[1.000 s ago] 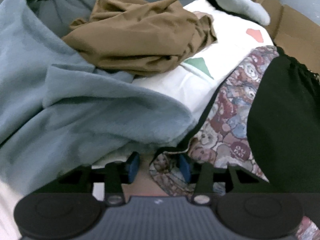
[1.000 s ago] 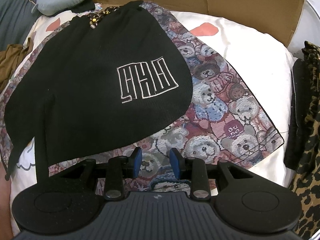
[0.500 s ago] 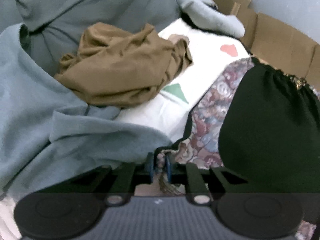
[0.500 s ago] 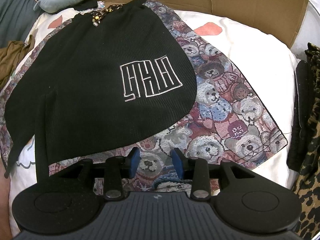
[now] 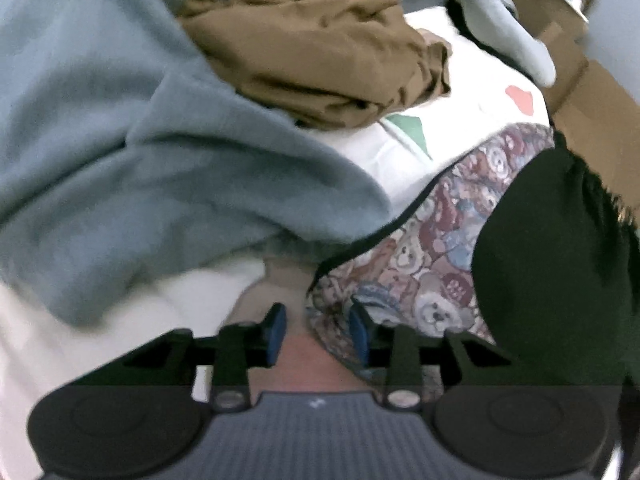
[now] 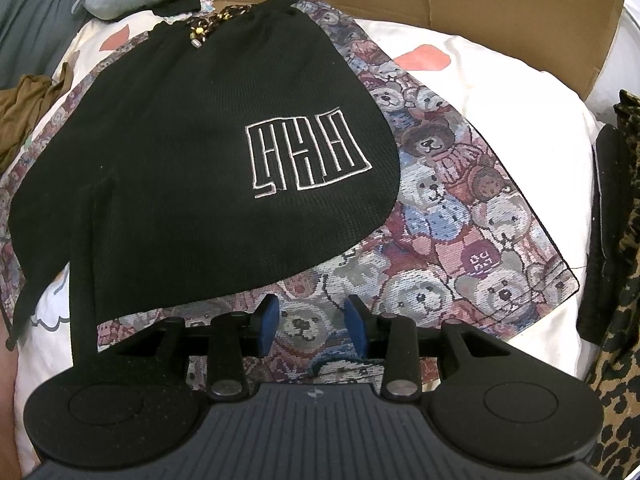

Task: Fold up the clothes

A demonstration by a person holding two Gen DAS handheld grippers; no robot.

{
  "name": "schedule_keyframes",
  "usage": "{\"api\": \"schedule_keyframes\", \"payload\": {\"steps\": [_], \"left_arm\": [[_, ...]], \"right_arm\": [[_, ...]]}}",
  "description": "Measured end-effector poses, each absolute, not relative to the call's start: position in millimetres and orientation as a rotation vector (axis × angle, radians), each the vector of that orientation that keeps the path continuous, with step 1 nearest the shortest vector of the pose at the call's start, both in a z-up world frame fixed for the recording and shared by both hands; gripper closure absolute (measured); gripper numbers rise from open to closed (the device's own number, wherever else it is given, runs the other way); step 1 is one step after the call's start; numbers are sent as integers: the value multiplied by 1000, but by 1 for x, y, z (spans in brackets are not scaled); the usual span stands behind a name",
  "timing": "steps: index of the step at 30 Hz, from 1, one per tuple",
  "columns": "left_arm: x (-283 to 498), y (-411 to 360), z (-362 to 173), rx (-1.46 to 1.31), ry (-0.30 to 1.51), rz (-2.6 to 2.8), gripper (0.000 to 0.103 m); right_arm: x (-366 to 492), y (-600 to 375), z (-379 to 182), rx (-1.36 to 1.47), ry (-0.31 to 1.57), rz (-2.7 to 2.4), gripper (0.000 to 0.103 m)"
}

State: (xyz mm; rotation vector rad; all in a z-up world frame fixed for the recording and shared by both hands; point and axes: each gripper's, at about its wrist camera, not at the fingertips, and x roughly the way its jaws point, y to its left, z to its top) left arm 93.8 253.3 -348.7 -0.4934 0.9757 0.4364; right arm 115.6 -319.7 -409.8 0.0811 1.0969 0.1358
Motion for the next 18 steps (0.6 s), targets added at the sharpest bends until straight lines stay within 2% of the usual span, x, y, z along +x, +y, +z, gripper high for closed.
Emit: {"api": "schedule_keyframes", "payload": {"steps": [12,18], "left_arm": [[93,266,-342,-659,908,414,68],[99,264,-323,-614,840,405,68]], "right_arm": [[117,-315,-411,60,1098,146,59],[118,-314,-412,57,1098,147,59]]}}
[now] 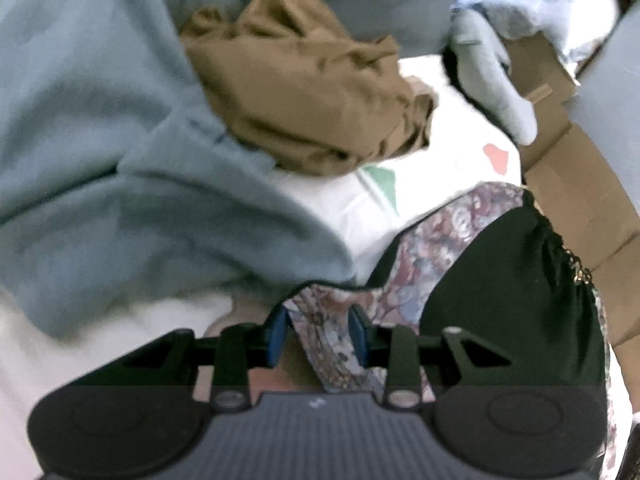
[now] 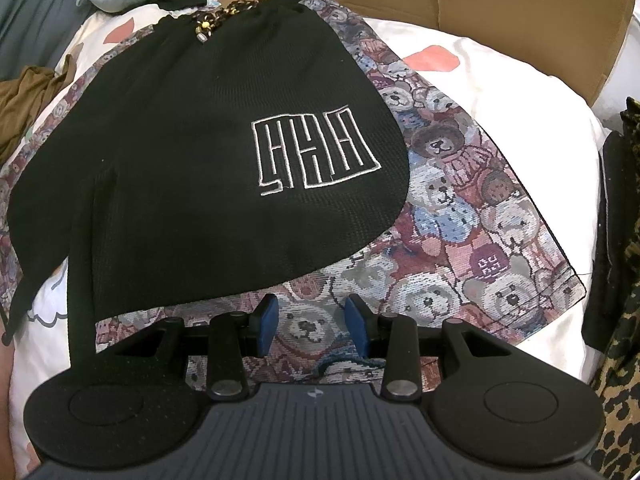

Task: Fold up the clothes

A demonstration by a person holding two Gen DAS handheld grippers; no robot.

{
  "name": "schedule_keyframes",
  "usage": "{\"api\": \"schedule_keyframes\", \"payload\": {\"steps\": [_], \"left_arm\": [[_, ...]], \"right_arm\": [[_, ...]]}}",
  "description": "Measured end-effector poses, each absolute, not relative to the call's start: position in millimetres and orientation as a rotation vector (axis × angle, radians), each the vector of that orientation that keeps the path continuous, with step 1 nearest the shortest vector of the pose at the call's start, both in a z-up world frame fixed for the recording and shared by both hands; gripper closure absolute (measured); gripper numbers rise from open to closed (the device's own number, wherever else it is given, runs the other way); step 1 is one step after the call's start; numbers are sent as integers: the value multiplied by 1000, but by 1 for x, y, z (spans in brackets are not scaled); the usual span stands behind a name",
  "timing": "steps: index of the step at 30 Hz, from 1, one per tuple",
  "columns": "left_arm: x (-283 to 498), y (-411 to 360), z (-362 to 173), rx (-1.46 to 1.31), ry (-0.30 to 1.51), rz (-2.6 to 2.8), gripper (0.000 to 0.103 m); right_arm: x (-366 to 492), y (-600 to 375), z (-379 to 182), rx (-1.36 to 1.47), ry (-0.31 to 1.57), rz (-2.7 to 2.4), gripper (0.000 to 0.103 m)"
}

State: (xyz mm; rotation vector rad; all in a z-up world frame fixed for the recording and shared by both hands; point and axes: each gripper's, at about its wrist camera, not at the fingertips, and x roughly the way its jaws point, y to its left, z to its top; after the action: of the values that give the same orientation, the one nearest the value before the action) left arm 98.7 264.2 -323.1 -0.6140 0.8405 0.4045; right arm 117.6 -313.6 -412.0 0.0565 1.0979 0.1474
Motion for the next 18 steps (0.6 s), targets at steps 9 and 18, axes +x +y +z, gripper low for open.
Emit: {"api": "schedule_keyframes", "payload": {"steps": [9,18], "left_arm": [[100,265,-336,-536,862,424,68],[101,264,-359,-407,915,413,63]], "right_arm": [[117,-310,-412,42,1096,157,58],[119,-307,-412,27,1101,162,58]]}}
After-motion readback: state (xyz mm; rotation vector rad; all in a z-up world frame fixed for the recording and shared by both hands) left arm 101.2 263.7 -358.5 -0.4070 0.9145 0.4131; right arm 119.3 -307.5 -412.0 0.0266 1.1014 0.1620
